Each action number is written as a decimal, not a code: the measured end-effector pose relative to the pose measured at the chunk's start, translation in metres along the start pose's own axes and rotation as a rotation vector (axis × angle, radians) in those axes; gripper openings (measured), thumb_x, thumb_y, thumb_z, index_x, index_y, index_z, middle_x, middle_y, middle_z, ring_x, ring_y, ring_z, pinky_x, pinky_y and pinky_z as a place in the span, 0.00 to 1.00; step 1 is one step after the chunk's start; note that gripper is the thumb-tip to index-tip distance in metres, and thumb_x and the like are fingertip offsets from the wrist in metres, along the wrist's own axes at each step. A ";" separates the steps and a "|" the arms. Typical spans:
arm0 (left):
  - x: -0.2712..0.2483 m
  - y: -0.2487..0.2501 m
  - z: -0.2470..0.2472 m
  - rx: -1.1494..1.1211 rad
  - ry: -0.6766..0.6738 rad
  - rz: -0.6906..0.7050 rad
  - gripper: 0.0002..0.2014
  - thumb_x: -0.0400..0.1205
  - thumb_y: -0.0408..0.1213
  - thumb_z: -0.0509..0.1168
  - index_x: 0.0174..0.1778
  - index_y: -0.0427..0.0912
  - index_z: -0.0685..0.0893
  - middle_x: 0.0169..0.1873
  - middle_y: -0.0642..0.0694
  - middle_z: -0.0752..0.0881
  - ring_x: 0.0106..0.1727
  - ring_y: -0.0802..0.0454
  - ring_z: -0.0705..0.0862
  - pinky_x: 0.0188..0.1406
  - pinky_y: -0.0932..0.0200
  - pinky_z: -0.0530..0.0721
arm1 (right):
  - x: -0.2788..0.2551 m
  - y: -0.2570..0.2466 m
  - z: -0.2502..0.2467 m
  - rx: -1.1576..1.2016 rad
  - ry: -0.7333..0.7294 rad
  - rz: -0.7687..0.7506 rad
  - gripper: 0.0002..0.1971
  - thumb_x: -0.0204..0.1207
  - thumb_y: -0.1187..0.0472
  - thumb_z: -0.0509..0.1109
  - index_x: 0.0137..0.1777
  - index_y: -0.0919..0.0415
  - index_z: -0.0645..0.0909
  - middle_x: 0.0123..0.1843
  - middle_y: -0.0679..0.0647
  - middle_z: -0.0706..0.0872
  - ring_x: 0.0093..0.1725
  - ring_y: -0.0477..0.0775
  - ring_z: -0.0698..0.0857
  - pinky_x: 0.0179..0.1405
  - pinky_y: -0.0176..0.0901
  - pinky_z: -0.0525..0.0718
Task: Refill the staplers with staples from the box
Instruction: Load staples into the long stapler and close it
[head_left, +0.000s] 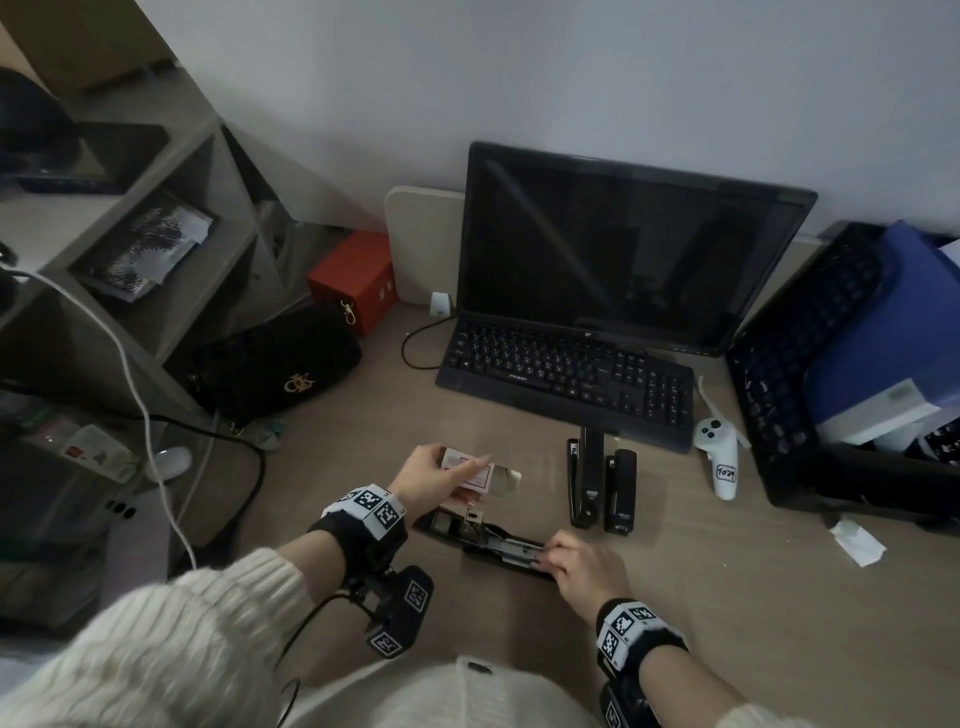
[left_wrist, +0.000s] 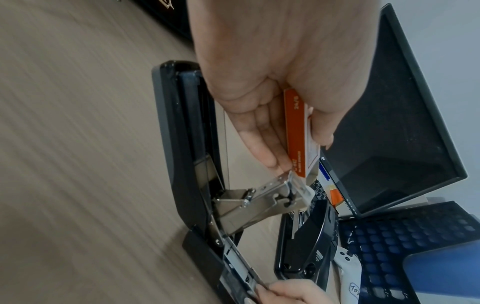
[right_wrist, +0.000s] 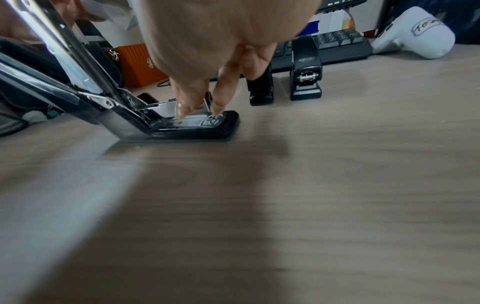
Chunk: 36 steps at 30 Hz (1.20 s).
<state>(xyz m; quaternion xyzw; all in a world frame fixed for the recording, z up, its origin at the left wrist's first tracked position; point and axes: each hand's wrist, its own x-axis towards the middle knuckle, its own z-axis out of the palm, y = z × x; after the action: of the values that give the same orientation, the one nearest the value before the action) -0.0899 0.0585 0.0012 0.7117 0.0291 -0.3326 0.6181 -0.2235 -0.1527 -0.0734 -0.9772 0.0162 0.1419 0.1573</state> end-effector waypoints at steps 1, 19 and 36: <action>0.000 0.000 0.000 0.000 0.001 -0.001 0.18 0.78 0.44 0.76 0.52 0.32 0.84 0.45 0.35 0.92 0.45 0.39 0.93 0.39 0.57 0.92 | -0.001 0.000 0.000 0.006 -0.010 0.002 0.16 0.82 0.43 0.59 0.56 0.47 0.87 0.59 0.38 0.84 0.53 0.48 0.85 0.47 0.42 0.80; 0.002 -0.002 0.001 0.016 -0.004 -0.006 0.20 0.77 0.45 0.76 0.54 0.33 0.83 0.46 0.36 0.92 0.45 0.41 0.93 0.49 0.48 0.92 | 0.004 0.004 -0.003 0.136 -0.158 -0.061 0.16 0.85 0.54 0.59 0.67 0.38 0.80 0.66 0.40 0.78 0.59 0.48 0.81 0.51 0.40 0.78; -0.003 0.008 0.003 -0.091 -0.016 -0.022 0.19 0.77 0.42 0.77 0.54 0.30 0.84 0.43 0.34 0.93 0.42 0.39 0.93 0.42 0.53 0.92 | 0.007 -0.021 -0.044 0.202 0.112 0.020 0.23 0.76 0.37 0.65 0.66 0.46 0.70 0.56 0.35 0.70 0.38 0.35 0.73 0.33 0.25 0.68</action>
<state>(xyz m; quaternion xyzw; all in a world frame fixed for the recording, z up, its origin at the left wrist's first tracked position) -0.0902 0.0548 0.0097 0.6798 0.0468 -0.3434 0.6464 -0.2029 -0.1467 -0.0292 -0.9625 0.0489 0.0862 0.2525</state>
